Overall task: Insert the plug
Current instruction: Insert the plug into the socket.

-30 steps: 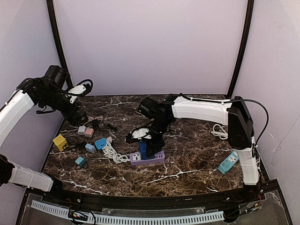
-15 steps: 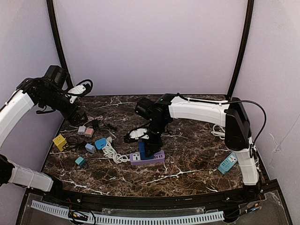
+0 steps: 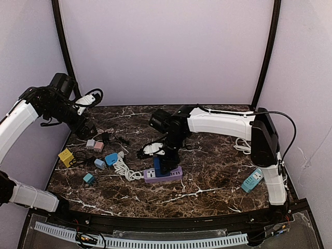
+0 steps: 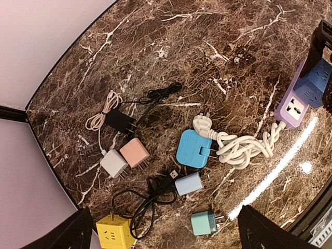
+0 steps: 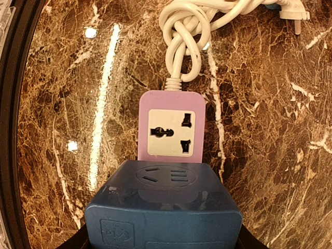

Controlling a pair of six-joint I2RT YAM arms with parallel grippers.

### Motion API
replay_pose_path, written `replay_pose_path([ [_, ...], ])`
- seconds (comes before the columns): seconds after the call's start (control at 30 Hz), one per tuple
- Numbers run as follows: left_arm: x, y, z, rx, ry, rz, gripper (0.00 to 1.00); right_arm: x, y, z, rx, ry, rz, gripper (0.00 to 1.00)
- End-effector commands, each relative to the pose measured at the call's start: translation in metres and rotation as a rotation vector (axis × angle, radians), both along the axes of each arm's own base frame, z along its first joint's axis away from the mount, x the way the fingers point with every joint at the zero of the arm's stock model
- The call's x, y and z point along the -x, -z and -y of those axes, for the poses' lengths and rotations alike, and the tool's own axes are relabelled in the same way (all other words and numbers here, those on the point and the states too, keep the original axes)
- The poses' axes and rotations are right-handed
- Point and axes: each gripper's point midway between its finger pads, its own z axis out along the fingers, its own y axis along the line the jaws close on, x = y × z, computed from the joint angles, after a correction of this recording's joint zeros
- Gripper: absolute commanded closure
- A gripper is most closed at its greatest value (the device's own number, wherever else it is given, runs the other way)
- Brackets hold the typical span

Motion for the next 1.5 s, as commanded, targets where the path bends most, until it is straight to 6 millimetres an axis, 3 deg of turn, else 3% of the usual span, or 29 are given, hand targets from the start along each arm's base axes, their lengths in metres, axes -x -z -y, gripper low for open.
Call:
replay_pose_path([
  [0.0, 0.006, 0.000, -0.004, -0.010, 0.003, 0.005, 0.00, 0.036, 0.105, 0.069, 0.346, 0.068, -0.128, 1.00],
  [0.1, 0.007, -0.003, -0.004, -0.008, 0.002, 0.008, 0.00, 0.024, 0.108, 0.062, 0.336, 0.096, -0.072, 1.00],
  [0.27, 0.015, -0.010, -0.007, -0.012, 0.014, 0.009, 0.00, -0.005, 0.079, 0.018, 0.191, 0.123, 0.015, 1.00],
  [0.37, 0.028, -0.016, -0.008, -0.001, 0.031, 0.015, 0.03, -0.006, 0.065, 0.012, 0.137, 0.106, 0.031, 1.00],
  [0.5, 0.064, -0.025, -0.011, 0.029, 0.091, 0.071, 0.04, 0.003, 0.059, 0.009, 0.078, 0.081, 0.009, 1.00],
  [0.63, 0.118, -0.039, -0.027, 0.044, 0.160, 0.274, 0.02, 0.002, 0.056, 0.007, 0.043, 0.046, 0.029, 1.00],
  [0.67, 0.127, -0.033, -0.023, 0.062, 0.195, 0.277, 0.02, 0.002, 0.055, 0.006, 0.041, 0.040, 0.035, 1.00],
  [0.77, 0.161, -0.038, -0.005, 0.179, 0.333, 0.364, 0.02, 0.001, 0.052, 0.002, 0.011, 0.038, 0.041, 1.00],
  [0.83, 0.167, -0.028, 0.015, 0.261, 0.438, 0.336, 0.05, 0.006, 0.049, 0.000, -0.013, 0.047, 0.021, 1.00],
  [0.87, 0.164, -0.032, 0.024, 0.296, 0.476, 0.354, 0.06, 0.007, 0.048, -0.001, -0.022, 0.051, 0.017, 1.00],
  [0.9, 0.156, -0.020, 0.027, 0.311, 0.464, 0.316, 0.09, 0.007, 0.047, -0.001, -0.027, 0.054, 0.021, 1.00],
  [0.93, 0.144, -0.027, 0.032, 0.332, 0.459, 0.365, 0.10, 0.008, 0.046, -0.002, -0.034, 0.053, 0.028, 1.00],
  [0.97, 0.135, -0.014, 0.037, 0.352, 0.446, 0.330, 0.11, 0.008, 0.045, -0.003, -0.043, 0.053, 0.034, 1.00],
  [1.0, 0.127, -0.023, 0.045, 0.386, 0.479, 0.383, 0.11, 0.006, 0.044, -0.005, -0.051, 0.058, 0.043, 1.00],
  [1.03, 0.121, -0.011, 0.053, 0.416, 0.494, 0.346, 0.12, 0.004, 0.042, -0.006, -0.058, 0.070, 0.048, 1.00],
  [1.07, 0.109, -0.018, 0.059, 0.436, 0.505, 0.391, 0.12, 0.002, 0.040, -0.009, -0.066, 0.077, 0.048, 1.00],
  [1.1, 0.101, -0.002, 0.065, 0.464, 0.499, 0.334, 0.12, 0.002, 0.038, -0.012, -0.078, 0.088, 0.039, 1.00],
  [1.13, 0.093, -0.007, 0.073, 0.485, 0.528, 0.371, 0.13, 0.003, 0.035, -0.015, -0.091, 0.097, 0.029, 1.00],
  [1.17, 0.089, 0.012, 0.082, 0.499, 0.556, 0.316, 0.13, 0.003, 0.034, -0.018, -0.102, 0.110, 0.019, 1.00],
  [1.2, 0.088, 0.010, 0.094, 0.511, 0.615, 0.349, 0.13, 0.004, 0.033, -0.020, -0.112, 0.121, 0.009, 1.00],
  [1.23, 0.086, 0.032, 0.102, 0.515, 0.630, 0.294, 0.13, 0.004, 0.032, -0.022, -0.122, 0.133, 0.002, 1.00],
  [1.27, 0.086, 0.029, 0.117, 0.540, 0.681, 0.334, 0.13, 0.005, 0.032, -0.024, -0.131, 0.144, -0.008, 1.00],
  [1.3, 0.091, 0.053, 0.127, 0.576, 0.685, 0.246, 0.12, 0.006, 0.031, -0.026, -0.141, 0.151, -0.023, 1.00],
  [1.33, 0.082, 0.054, 0.136, 0.630, 0.670, 0.248, 0.12, 0.008, 0.031, -0.029, -0.152, 0.153, -0.036, 1.00],
  [1.37, 0.079, 0.055, 0.144, 0.677, 0.687, 0.285, 0.11, 0.010, 0.031, -0.031, -0.163, 0.154, -0.049, 1.00],
  [1.4, 0.077, 0.082, 0.146, 0.709, 0.629, 0.185, 0.11, 0.011, 0.033, -0.032, -0.165, 0.155, -0.057, 1.00],
  [1.43, 0.072, 0.074, 0.152, 0.746, 0.652, 0.242, 0.10, 0.011, 0.036, -0.032, -0.157, 0.166, -0.061, 1.00],
  [1.47, 0.071, 0.097, 0.155, 0.753, 0.639, 0.176, 0.10, 0.012, 0.040, -0.029, -0.134, 0.173, -0.068, 1.00],
])
